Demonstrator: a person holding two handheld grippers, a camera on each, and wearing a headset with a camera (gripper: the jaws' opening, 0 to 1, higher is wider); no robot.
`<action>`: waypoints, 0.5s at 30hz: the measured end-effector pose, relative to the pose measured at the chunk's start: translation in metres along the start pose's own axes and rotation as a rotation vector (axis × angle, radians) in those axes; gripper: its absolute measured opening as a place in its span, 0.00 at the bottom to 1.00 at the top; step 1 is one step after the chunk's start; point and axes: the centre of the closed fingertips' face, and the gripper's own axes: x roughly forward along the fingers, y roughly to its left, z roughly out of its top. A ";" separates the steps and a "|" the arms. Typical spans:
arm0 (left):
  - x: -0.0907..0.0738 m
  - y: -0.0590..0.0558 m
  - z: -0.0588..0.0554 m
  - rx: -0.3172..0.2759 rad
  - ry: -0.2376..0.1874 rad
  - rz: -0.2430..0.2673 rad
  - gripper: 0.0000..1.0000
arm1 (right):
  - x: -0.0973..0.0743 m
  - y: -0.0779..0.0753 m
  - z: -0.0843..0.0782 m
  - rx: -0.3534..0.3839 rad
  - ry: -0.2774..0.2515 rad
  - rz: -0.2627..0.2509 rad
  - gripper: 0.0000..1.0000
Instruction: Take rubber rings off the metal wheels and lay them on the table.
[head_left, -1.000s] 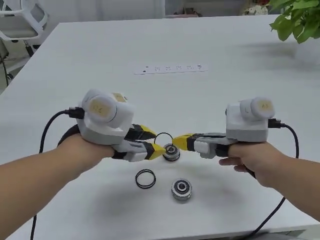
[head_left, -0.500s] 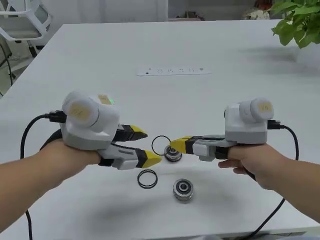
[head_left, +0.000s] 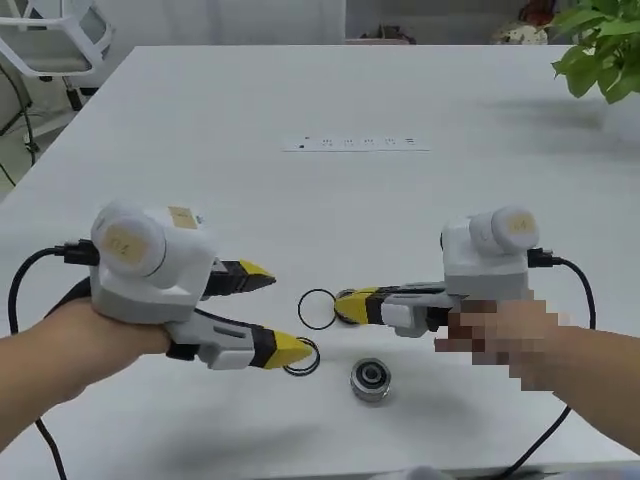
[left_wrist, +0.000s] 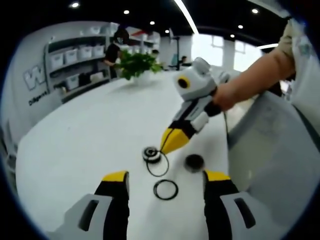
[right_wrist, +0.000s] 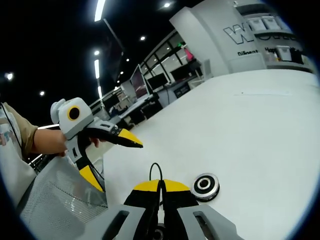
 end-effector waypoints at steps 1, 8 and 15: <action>-0.001 0.000 -0.002 -0.006 0.002 0.002 0.63 | 0.001 0.001 -0.001 -0.001 0.006 0.003 0.00; -0.010 0.001 -0.014 -0.030 0.011 0.015 0.67 | 0.009 0.004 -0.014 -0.019 0.066 0.024 0.00; -0.016 0.001 -0.020 -0.048 0.010 0.026 0.68 | 0.015 0.004 -0.019 -0.021 0.092 0.032 0.00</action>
